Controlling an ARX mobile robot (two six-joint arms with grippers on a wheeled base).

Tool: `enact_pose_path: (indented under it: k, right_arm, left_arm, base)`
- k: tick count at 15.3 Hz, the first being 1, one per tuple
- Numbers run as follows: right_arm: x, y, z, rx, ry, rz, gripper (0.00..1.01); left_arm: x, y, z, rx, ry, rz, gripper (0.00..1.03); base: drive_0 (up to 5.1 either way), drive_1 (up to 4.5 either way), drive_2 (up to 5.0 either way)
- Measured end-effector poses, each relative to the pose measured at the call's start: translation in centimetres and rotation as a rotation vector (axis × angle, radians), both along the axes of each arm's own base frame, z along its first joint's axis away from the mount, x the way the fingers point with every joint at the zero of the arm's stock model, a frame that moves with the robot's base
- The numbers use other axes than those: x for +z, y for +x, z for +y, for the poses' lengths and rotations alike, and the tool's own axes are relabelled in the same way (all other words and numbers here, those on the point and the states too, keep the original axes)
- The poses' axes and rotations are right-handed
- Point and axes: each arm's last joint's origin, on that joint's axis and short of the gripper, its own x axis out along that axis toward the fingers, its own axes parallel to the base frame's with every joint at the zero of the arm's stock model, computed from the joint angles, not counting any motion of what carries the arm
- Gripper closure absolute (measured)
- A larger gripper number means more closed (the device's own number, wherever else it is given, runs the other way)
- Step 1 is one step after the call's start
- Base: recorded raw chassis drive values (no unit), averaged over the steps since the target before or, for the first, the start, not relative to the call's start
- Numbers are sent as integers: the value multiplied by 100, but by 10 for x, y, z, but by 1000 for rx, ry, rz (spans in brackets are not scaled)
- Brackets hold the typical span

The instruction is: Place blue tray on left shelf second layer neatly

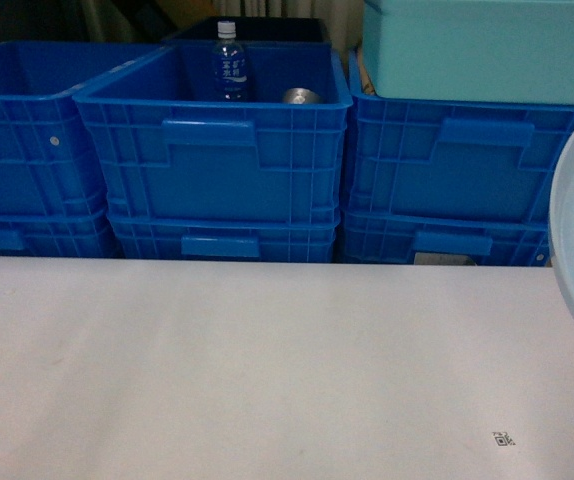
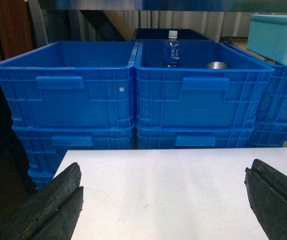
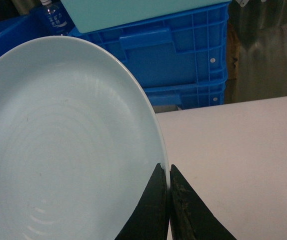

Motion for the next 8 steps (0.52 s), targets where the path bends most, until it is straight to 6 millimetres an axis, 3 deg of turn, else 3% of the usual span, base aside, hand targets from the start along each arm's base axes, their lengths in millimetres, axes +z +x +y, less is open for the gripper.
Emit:
enact_pose_path:
  k: [2, 8]
  right_arm:
    - [1, 0, 4, 14, 1, 10, 99]
    - [6, 7, 42, 42, -80, -35, 99]
  left_arm:
    - [0, 0, 0, 0, 0, 0, 5]
    - [0, 0, 0, 0, 0, 0, 5]
  base:
    - [0, 0, 0]
    - [0, 0, 0]
